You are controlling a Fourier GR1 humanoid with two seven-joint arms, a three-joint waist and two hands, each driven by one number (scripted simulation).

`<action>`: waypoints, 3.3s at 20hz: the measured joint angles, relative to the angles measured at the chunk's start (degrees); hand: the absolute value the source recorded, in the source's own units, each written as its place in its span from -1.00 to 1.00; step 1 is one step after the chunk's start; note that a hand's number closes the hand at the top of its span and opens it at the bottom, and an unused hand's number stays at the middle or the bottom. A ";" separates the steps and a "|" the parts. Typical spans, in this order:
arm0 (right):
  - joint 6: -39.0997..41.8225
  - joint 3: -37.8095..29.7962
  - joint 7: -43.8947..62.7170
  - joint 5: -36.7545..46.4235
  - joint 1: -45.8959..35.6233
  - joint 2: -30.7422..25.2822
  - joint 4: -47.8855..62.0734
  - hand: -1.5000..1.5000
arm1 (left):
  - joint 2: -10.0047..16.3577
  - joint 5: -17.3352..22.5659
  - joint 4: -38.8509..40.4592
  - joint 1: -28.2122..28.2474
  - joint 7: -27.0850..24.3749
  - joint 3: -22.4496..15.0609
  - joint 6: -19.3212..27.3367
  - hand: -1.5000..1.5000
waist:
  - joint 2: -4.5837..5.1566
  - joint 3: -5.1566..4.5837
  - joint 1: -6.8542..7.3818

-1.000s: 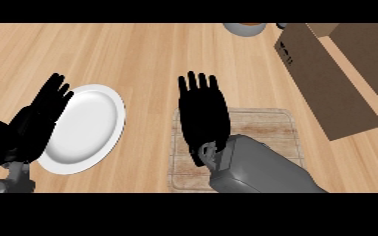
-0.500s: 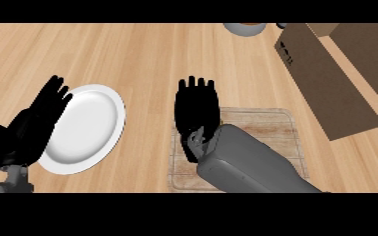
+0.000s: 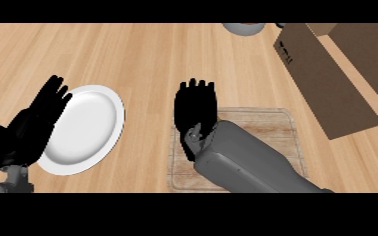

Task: Pick the squash from the cutting board and place it in the cardboard box

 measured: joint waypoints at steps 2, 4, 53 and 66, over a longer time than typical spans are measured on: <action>-0.14 0.54 0.24 -0.21 0.01 0.04 -0.19 -1.00 | 0.17 0.25 0.64 0.12 -0.51 0.63 -0.85 0.00 | 0.03 0.00 0.00; -0.41 1.04 0.32 -0.38 -0.35 0.09 -0.12 -1.00 | 0.07 0.50 0.42 0.05 -0.25 1.11 -0.98 0.00 | 0.06 0.02 0.09; -2.17 5.03 -2.36 3.05 2.28 0.16 14.68 -1.00 | -3.04 -2.43 -0.46 0.43 1.02 4.21 -3.51 0.00 | 0.19 0.06 -0.20; -1.54 3.91 -8.64 9.89 3.52 0.08 14.91 1.00 | -4.72 -4.13 -3.13 1.15 3.03 4.69 -3.88 0.00 | 0.25 0.09 0.00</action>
